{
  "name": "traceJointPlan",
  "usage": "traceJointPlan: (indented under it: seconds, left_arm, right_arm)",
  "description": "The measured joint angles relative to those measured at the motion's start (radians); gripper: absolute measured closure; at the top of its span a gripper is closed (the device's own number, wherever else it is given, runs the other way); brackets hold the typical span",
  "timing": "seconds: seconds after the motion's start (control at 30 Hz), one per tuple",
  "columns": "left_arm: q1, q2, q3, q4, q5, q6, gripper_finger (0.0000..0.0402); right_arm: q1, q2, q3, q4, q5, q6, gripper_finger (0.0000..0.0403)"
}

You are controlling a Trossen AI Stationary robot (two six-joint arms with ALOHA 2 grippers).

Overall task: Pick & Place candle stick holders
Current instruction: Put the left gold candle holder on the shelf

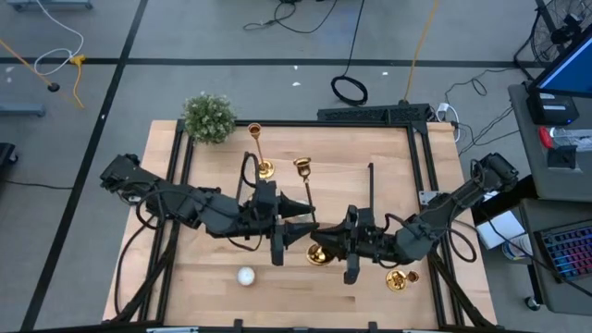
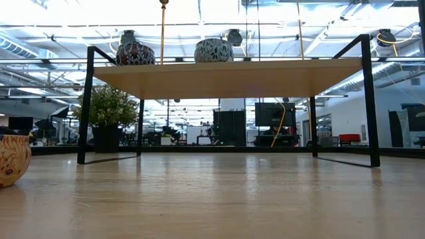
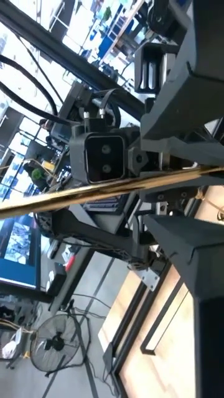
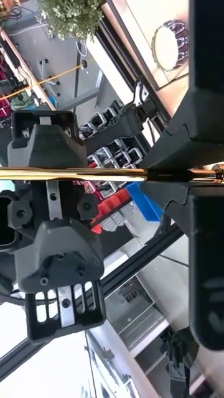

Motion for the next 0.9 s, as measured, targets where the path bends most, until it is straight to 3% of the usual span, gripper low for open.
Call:
traceJointPlan:
  seconds: [0.3, 0.5, 0.7, 0.9]
  left_arm:
    - [0.001, 0.000, 0.000, 0.001, 0.000, 0.008, 0.0303]
    - [0.005, 0.000, 0.000, 0.019, 0.018, 0.026, 0.0354]
    - [0.018, 0.000, 0.000, 0.028, 0.059, 0.018, 0.0383]
    - [0.028, 0.000, 0.000, 0.028, 0.091, 0.008, 0.0381]
  right_arm:
    - [0.000, 0.001, 0.000, -0.002, -0.001, -0.001, 0.0388]
    - [0.001, 0.001, 0.000, -0.002, -0.004, 0.000, 0.0388]
    - [0.000, 0.001, 0.000, -0.011, -0.005, -0.010, 0.0387]
    - [0.000, 0.001, 0.000, -0.010, -0.004, -0.007, 0.0386]
